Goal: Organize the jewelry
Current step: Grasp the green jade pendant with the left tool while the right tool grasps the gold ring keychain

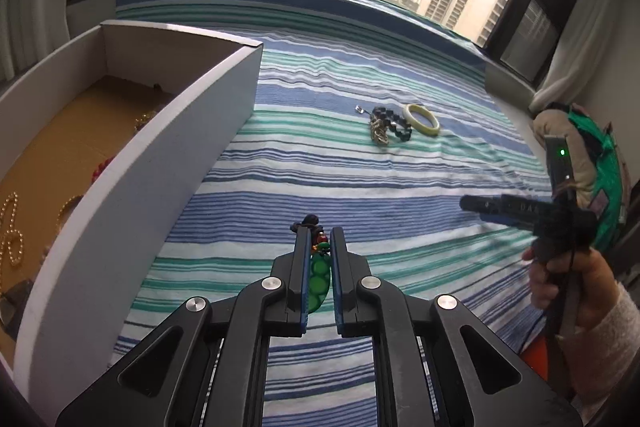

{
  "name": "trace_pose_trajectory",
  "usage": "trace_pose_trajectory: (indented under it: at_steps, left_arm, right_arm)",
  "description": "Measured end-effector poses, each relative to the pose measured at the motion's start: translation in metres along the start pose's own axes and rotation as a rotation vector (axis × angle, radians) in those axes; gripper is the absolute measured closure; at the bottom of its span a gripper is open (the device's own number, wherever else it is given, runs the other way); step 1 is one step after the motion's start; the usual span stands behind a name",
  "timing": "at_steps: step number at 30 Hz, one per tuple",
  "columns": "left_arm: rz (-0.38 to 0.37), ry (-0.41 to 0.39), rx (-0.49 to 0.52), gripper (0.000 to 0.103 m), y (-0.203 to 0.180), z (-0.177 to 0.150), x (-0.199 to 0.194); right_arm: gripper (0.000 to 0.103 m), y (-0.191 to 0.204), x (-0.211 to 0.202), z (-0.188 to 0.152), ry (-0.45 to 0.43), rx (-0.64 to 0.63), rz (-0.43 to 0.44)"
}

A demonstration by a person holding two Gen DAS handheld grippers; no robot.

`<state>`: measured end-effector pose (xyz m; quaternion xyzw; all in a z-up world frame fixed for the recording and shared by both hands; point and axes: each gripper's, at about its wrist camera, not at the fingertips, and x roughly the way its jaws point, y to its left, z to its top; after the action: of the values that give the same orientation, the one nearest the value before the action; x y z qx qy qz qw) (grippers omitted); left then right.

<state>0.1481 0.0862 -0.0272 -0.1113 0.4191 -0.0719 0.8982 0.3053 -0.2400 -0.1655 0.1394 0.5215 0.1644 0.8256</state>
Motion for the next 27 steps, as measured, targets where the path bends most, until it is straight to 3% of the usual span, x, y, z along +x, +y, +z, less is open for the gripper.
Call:
trace_pose_trajectory:
  at_steps: [3,5,8,13,15,16,18,23,27]
  left_arm:
    - [-0.015,0.0,-0.017,0.096,0.004,-0.008,-0.003]
    - [-0.023,0.001,-0.033,0.096,0.007,-0.011,-0.007]
    - [-0.026,-0.005,-0.051,0.096,0.013,-0.019,-0.019]
    - [-0.008,-0.006,-0.049,0.096,0.018,-0.029,-0.028]
    - [-0.005,0.002,-0.051,0.096,0.021,-0.032,-0.029]
    - [-0.004,0.002,-0.053,0.096,0.022,-0.033,-0.031]
    - [0.004,-0.005,-0.055,0.096,0.024,-0.034,-0.037]
    - [0.057,-0.032,-0.047,0.096,0.031,-0.037,-0.048]
    - [0.033,-0.033,-0.096,0.096,0.039,-0.042,-0.053]
  right_arm:
    - [0.017,0.021,0.024,0.036,0.035,0.085,0.14]
    - [0.032,0.041,0.046,0.059,0.042,0.088,0.132]
    - [0.04,0.069,0.081,0.086,0.059,0.065,0.079]
    - [0.043,0.104,0.104,0.106,-0.019,0.014,-0.097]
    - [0.07,0.111,0.107,0.106,-0.008,-0.022,-0.196]
    - [0.08,0.111,0.107,0.106,0.011,-0.024,-0.177]
    - [0.081,0.105,0.099,0.1,0.047,-0.005,-0.121]
    - [0.082,0.092,0.031,0.088,0.027,-0.029,0.095]
    - [0.082,0.078,-0.018,0.075,0.035,-0.024,0.213]
